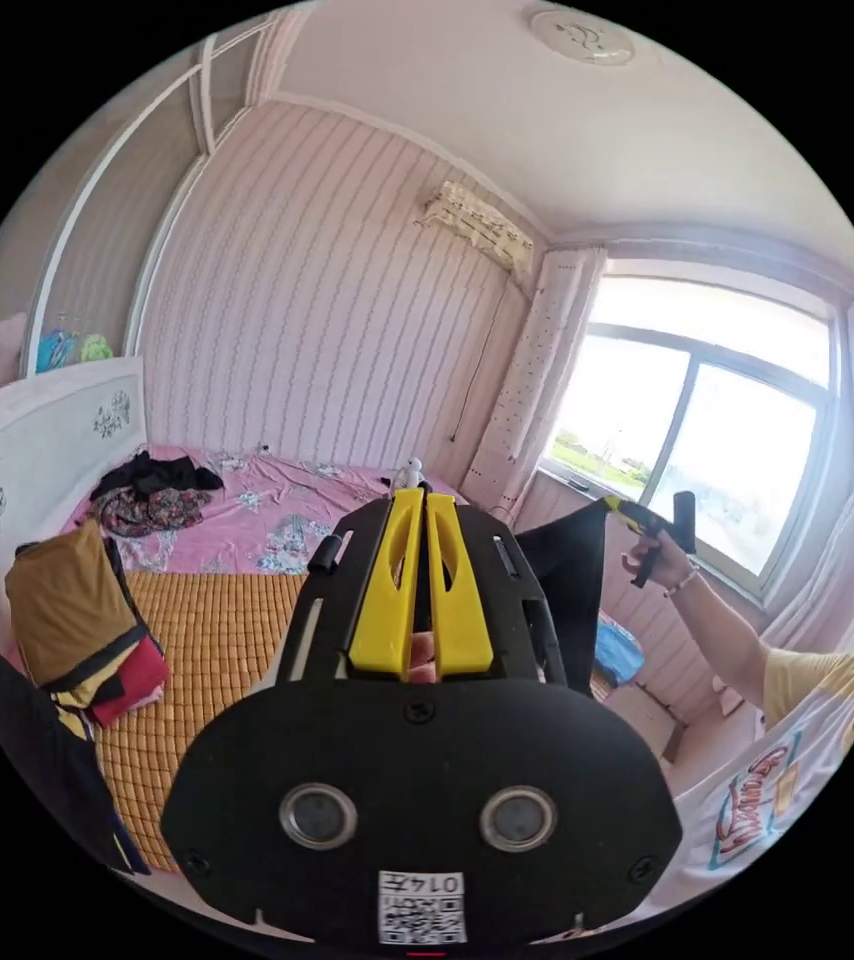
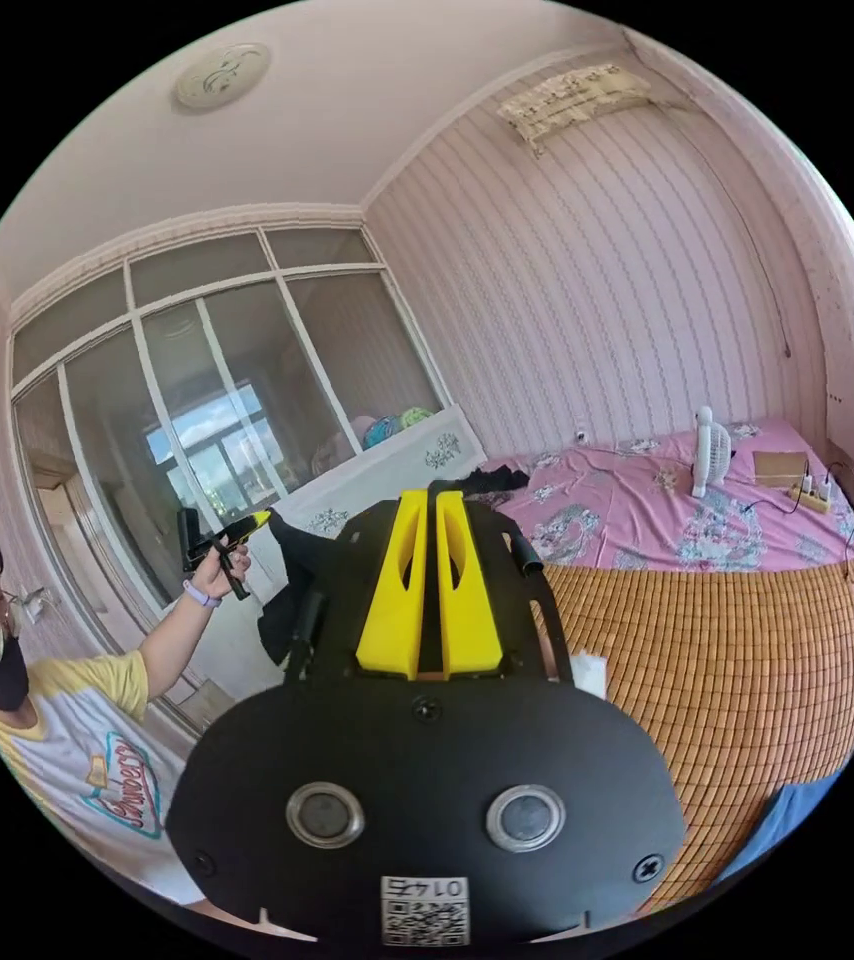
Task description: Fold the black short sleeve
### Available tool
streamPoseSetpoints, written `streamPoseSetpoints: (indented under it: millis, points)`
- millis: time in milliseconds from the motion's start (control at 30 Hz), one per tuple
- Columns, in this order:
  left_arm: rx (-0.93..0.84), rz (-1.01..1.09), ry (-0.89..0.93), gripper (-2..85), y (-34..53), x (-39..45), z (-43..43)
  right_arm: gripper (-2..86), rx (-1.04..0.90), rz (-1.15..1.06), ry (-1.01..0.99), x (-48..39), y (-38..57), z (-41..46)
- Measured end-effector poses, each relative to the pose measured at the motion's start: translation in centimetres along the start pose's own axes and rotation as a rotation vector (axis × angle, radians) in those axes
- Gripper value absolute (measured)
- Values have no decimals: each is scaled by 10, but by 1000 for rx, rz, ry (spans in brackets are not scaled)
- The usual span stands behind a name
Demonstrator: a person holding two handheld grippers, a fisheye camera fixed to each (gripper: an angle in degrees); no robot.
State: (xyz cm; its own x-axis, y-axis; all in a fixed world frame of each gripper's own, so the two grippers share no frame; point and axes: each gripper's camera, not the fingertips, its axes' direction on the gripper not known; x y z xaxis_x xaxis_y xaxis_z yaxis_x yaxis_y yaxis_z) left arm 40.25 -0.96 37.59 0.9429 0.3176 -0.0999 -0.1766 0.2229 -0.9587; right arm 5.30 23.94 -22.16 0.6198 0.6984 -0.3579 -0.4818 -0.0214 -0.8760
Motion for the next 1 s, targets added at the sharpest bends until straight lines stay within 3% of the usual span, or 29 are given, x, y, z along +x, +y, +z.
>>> streamPoseSetpoints:
  millis: [167,233,400,533,633,767,1000]
  points:
    - [168,105,-72,-10,-59,37,9,6,287,-96,-3,-23,-64,-30]
    - [191,123,-70,-10,-54,41,15,6,312,-111,-4,-24,-60,-35]
    - [-13,7,-39,-10,37,11,83,6,75,-50,73,8,19,4]
    - [-318,-171,-52,-10,185,-27,173,6,-244,137,144,61,138,74]
    - [-495,-309,-53,-10,278,-42,228,6,-366,338,146,92,214,115]
    - [-577,-349,-153,-10,356,-33,262,4,-434,587,210,110,280,136]
    - [-727,-409,-197,-10,404,-21,286,30,-590,528,328,75,292,152]
